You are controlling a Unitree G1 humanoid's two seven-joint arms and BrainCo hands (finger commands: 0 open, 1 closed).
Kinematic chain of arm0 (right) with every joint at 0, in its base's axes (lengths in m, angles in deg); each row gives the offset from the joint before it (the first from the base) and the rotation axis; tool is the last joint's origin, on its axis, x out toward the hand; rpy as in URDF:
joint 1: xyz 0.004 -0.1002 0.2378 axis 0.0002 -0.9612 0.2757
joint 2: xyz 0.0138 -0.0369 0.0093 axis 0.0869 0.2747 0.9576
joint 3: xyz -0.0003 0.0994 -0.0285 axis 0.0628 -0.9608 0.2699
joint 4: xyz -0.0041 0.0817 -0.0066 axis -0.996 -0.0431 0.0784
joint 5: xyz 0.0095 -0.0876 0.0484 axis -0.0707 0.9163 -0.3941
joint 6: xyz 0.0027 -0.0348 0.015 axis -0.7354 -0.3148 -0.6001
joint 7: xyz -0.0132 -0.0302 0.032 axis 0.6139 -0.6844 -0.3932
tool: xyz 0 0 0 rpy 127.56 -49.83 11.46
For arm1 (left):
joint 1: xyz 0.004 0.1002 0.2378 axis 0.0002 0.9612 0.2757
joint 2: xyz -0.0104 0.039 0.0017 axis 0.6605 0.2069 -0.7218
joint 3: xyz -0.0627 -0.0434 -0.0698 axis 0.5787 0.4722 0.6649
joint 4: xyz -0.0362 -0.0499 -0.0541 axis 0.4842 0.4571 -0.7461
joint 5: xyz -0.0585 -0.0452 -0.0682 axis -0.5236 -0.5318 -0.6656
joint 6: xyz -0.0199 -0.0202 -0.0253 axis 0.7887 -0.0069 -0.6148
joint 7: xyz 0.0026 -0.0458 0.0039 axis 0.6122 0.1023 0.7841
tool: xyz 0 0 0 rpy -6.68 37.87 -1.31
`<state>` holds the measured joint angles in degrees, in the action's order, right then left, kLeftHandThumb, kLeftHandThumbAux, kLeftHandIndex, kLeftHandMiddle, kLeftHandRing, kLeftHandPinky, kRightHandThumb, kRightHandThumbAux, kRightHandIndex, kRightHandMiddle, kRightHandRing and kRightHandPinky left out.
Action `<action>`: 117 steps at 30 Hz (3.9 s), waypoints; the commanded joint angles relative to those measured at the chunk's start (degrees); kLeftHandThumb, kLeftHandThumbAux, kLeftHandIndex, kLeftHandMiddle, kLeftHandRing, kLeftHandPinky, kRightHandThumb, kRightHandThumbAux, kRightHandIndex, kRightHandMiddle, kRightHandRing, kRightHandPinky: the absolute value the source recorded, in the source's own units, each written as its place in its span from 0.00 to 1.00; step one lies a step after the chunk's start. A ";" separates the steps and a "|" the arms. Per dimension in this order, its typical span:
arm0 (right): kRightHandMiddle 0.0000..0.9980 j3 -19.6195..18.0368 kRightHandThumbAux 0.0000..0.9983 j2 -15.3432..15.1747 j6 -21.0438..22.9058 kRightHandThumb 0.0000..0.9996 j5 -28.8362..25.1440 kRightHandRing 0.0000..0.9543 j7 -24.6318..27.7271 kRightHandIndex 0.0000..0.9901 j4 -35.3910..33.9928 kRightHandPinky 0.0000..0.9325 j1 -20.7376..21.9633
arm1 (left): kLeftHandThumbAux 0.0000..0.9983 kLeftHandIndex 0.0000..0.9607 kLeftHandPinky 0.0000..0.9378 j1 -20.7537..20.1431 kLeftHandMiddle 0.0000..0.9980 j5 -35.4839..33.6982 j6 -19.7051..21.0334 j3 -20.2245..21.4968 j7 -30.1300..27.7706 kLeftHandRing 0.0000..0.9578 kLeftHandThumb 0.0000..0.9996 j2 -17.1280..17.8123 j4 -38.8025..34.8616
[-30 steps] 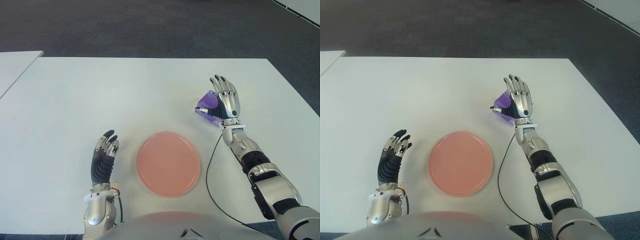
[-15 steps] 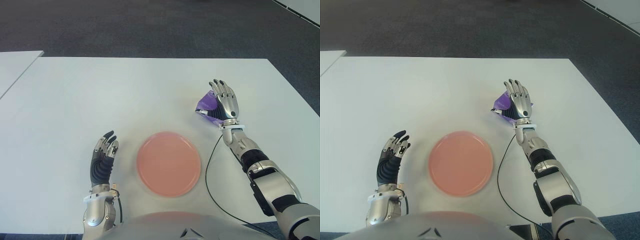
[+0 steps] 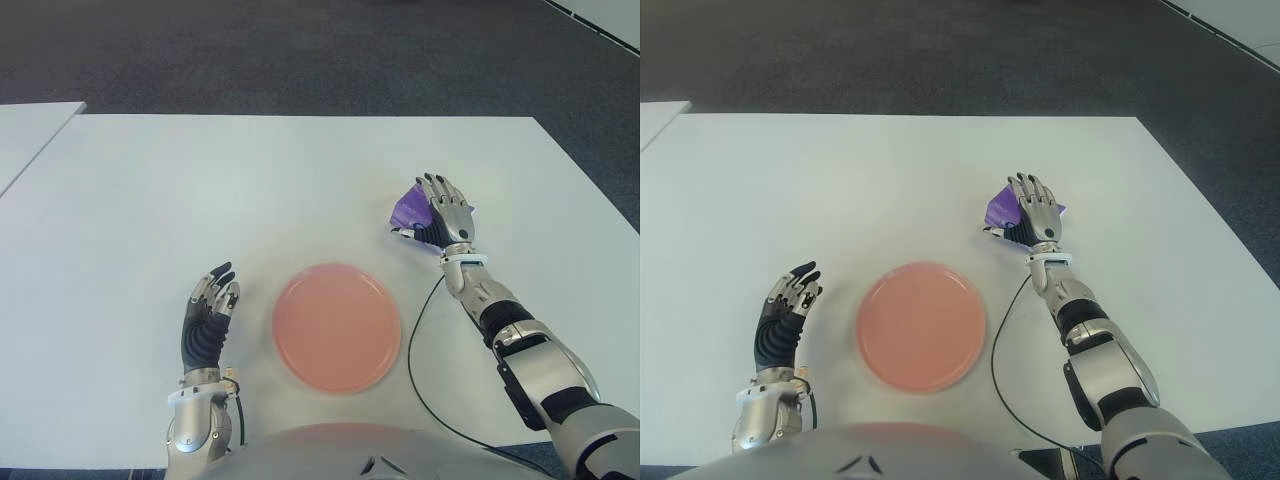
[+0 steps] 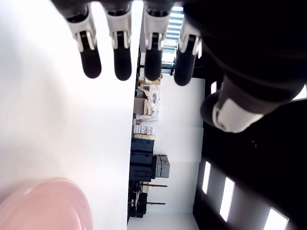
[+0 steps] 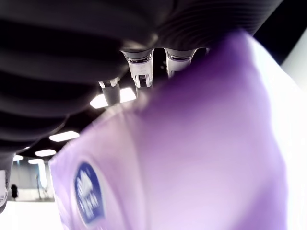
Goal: Put the tissue paper into the plate.
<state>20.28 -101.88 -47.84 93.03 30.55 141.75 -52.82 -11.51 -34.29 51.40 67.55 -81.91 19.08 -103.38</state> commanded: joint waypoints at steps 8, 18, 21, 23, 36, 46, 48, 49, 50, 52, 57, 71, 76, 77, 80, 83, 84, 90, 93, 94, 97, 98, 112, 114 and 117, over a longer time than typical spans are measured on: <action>0.04 0.95 0.50 -0.42 -0.36 0.30 -2.87 0.02 5.28 0.01 3.58 0.06 1.96 | 0.58 0.25 0.23 0.61 0.18 0.40 0.64 0.21 0.18 0.19 0.24 -0.54 -0.57; 0.01 1.24 0.48 -2.81 0.25 0.25 -4.95 0.00 14.78 0.00 2.37 0.01 1.93 | 0.58 0.26 0.24 0.25 0.19 -0.08 0.64 0.41 -0.26 0.20 0.24 -0.28 -0.05; 0.00 1.37 0.46 -3.25 1.30 0.22 -5.20 0.00 17.09 0.00 1.19 0.01 1.92 | 0.57 0.26 0.23 0.00 0.18 -0.17 0.56 0.46 -0.41 0.19 0.24 -0.18 0.23; 0.00 1.35 0.45 -3.49 1.57 0.22 -5.36 0.00 18.26 0.00 0.98 0.01 2.17 | 0.58 0.26 0.23 -0.09 0.18 -0.24 0.49 0.49 -0.48 0.19 0.24 -0.15 0.36; 0.00 1.31 0.47 -3.87 2.04 0.24 -5.62 0.00 21.36 0.00 2.56 0.02 4.41 | 0.58 0.25 0.23 -0.68 0.17 -0.17 -0.50 0.84 -0.27 0.18 0.25 -0.42 1.49; 0.02 1.34 0.48 -4.93 0.37 0.26 -5.59 0.00 20.96 0.00 3.34 0.02 5.72 | 0.58 0.25 0.23 -1.16 0.17 -0.25 -1.45 1.34 0.04 0.18 0.25 -1.08 2.53; 0.02 1.38 0.48 -5.12 -0.13 0.26 -5.57 0.00 20.81 0.00 3.35 0.03 5.88 | 0.59 0.25 0.24 -1.41 0.18 -0.28 -1.61 1.45 0.10 0.18 0.26 -1.26 2.92; 0.02 1.36 0.48 -5.28 -0.47 0.26 -5.59 0.00 20.75 0.00 3.33 0.03 6.03 | 0.59 0.25 0.24 -1.62 0.18 -0.30 -1.72 1.51 0.19 0.19 0.26 -1.39 3.20; 0.02 1.35 0.48 -5.38 -0.69 0.26 -5.61 0.00 20.72 0.00 3.35 0.03 6.15 | 0.59 0.26 0.24 -1.77 0.18 -0.30 -1.80 1.55 0.25 0.19 0.26 -1.48 3.39; 0.02 1.33 0.48 -5.48 -0.99 0.27 -5.63 0.00 20.63 0.00 3.39 0.03 6.27 | 0.59 0.26 0.24 -1.92 0.18 -0.29 -1.96 1.61 0.31 0.19 0.26 -1.59 3.62; 0.02 1.31 0.48 -5.49 -1.45 0.27 -5.71 0.00 20.49 0.00 3.76 0.03 6.70 | 0.59 0.26 0.24 -2.46 0.19 -0.24 -2.28 1.82 0.44 0.20 0.26 -1.69 4.24; 0.03 0.89 0.48 -4.95 -1.22 0.29 -6.99 0.01 19.70 0.00 5.74 0.05 7.98 | 0.60 0.28 0.28 -3.33 0.21 0.23 -3.61 2.53 0.99 0.23 0.29 -1.94 5.68; 0.04 0.99 0.46 -4.76 -0.78 0.30 -6.97 0.02 18.34 0.01 6.59 0.06 8.65 | 0.59 0.28 0.27 -3.80 0.22 0.26 -3.99 2.71 1.05 0.23 0.28 -1.95 6.28; 0.04 0.98 0.46 -4.74 -0.72 0.30 -6.97 0.03 17.95 0.01 6.66 0.06 8.75 | 0.59 0.28 0.27 -3.87 0.22 0.25 -4.08 2.74 1.04 0.23 0.27 -1.95 6.36; 0.05 0.95 0.45 -4.76 -0.60 0.30 -7.01 0.03 16.95 0.01 6.73 0.06 9.11 | 0.59 0.28 0.27 -4.00 0.22 0.25 -4.33 2.80 1.02 0.23 0.27 -1.95 6.57; 0.04 0.92 0.45 -4.85 -0.50 0.30 -7.01 0.02 15.77 0.00 6.54 0.05 9.27 | 0.59 0.29 0.27 -4.13 0.22 0.29 -4.55 2.84 1.02 0.23 0.28 -1.96 6.76; 0.04 0.93 0.45 -4.85 -0.45 0.30 -6.99 0.02 15.35 0.00 6.51 0.05 9.28 | 0.59 0.29 0.27 -4.17 0.22 0.31 -4.62 2.86 1.03 0.23 0.28 -1.95 6.82; 0.04 0.72 0.44 -4.88 -0.24 0.27 -7.32 0.02 13.82 0.00 6.82 0.04 9.63 | 0.59 0.29 0.27 -4.65 0.22 0.58 -5.10 2.95 1.20 0.23 0.28 -2.02 7.58; 0.04 0.76 0.44 -4.94 -0.16 0.26 -7.36 0.02 13.46 0.00 7.03 0.04 9.82 | 0.59 0.30 0.28 -4.80 0.22 0.52 -5.55 2.96 1.15 0.24 0.27 -2.06 7.89; 0.04 0.78 0.44 -4.94 -0.13 0.25 -7.36 0.02 13.35 0.00 7.09 0.04 9.86 | 0.59 0.30 0.28 -4.80 0.22 0.47 -5.73 2.96 1.11 0.24 0.27 -2.07 7.96; 0.03 0.68 0.43 -5.09 0.01 0.24 -7.67 0.01 14.03 0.00 7.42 0.04 10.30 | 0.60 0.31 0.29 -5.05 0.23 0.25 -6.34 2.93 0.97 0.24 0.28 -2.13 8.34; 0.03 0.62 0.43 -5.14 -0.01 0.24 -7.83 0.01 14.53 0.00 7.58 0.04 10.46 | 0.60 0.31 0.30 -5.07 0.23 0.27 -6.38 2.91 0.97 0.24 0.29 -2.13 8.34; 0.02 1.17 0.44 -4.04 0.07 0.28 -7.83 0.01 16.62 0.00 10.69 0.06 11.59 | 0.58 0.29 0.28 -4.57 0.22 0.75 -5.88 2.98 1.16 0.24 0.28 -1.92 7.61; 0.02 1.34 0.44 -3.79 0.00 0.29 -7.74 0.01 16.64 0.00 11.02 0.06 11.52 | 0.58 0.29 0.27 -4.46 0.22 0.47 -5.87 2.99 1.02 0.24 0.28 -1.93 7.48; 0.02 1.63 0.46 -3.35 -0.07 0.30 -7.56 0.01 16.34 0.00 11.42 0.06 11.27 | 0.58 0.28 0.26 -4.25 0.22 0.01 -6.10 2.99 0.69 0.23 0.27 -1.86 7.31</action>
<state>21.23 -106.28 -48.10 85.74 46.50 152.19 -41.35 -16.15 -34.21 45.13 70.12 -81.64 18.20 -96.06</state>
